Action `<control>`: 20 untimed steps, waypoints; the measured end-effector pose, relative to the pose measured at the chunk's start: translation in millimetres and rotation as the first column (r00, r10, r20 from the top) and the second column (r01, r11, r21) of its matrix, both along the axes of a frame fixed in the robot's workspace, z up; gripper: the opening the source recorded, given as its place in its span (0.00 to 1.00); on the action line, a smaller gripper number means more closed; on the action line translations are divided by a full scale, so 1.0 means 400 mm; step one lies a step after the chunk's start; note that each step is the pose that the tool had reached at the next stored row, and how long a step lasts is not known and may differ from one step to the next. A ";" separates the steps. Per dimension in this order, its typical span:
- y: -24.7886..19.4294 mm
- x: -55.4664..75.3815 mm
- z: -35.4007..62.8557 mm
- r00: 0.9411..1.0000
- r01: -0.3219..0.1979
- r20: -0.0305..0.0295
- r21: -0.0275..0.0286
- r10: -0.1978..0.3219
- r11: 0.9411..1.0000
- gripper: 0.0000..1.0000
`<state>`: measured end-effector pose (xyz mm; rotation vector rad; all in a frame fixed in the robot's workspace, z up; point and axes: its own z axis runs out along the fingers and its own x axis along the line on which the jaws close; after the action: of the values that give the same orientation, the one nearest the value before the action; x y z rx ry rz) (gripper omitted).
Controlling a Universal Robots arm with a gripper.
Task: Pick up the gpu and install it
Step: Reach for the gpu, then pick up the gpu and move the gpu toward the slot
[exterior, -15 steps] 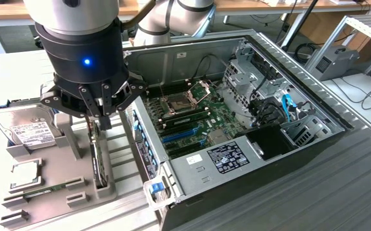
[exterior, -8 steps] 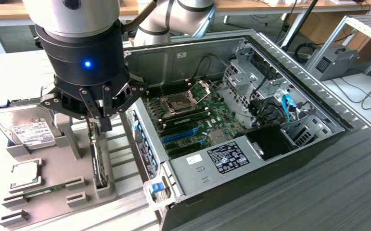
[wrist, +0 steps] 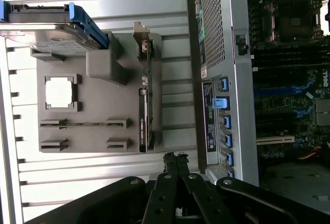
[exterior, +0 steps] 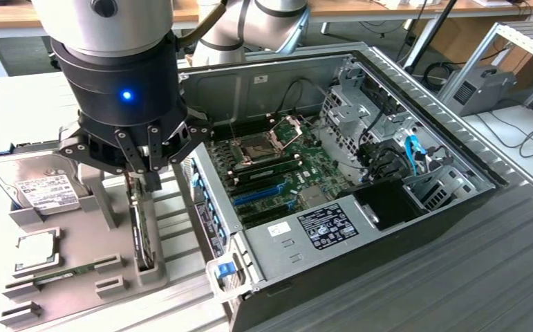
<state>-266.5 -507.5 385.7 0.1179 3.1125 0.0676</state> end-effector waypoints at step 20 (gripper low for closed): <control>-0.001 0.000 -0.001 1.000 0.000 0.000 0.000 0.000 1.000 0.30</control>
<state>-266.5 -508.0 385.5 0.1180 3.1125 0.0677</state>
